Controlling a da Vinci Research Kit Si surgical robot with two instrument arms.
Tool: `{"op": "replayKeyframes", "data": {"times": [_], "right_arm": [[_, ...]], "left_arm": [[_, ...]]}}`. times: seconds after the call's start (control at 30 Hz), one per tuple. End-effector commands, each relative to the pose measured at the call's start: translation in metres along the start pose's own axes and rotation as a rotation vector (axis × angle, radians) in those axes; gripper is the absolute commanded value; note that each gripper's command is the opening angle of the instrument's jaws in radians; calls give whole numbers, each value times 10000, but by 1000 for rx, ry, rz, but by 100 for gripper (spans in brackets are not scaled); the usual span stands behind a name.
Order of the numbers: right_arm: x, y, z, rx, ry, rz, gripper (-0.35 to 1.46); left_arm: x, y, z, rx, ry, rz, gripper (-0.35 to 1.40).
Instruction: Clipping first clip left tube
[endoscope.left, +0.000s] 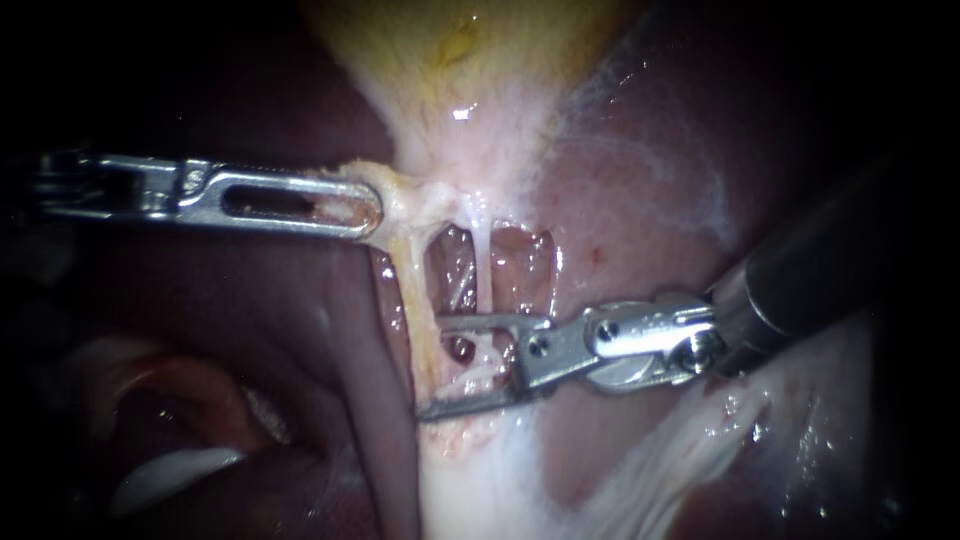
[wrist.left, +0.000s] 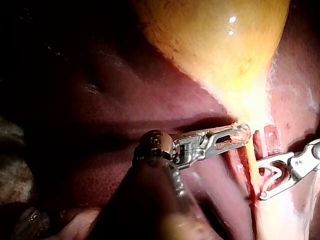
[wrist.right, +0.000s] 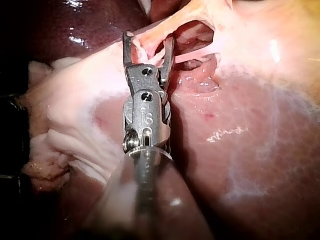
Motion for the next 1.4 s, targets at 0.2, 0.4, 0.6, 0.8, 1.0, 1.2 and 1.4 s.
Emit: {"op": "replayKeyframes", "data": {"times": [0.2,0.4,0.6,0.8,1.0,1.2,1.4], "right_arm": [[4,-3,7,40,6,19,49],[4,-2,17,81,8,37,48],[2,-4,29,114,8,52,47],[3,-4,41,140,6,72,46],[-2,-7,57,150,3,77,46],[0,-7,65,163,1,80,46],[1,-5,70,188,1,86,45]], "left_arm": [[0,0,0,0,0,0,-35],[0,0,0,0,0,0,-35],[-1,0,1,0,0,-1,-35],[-1,-1,2,-1,0,-1,-35],[-1,-1,3,-3,-2,-1,-35],[-1,-1,4,-4,-3,-1,-35],[-1,-1,5,-2,-2,-1,-35]]}}
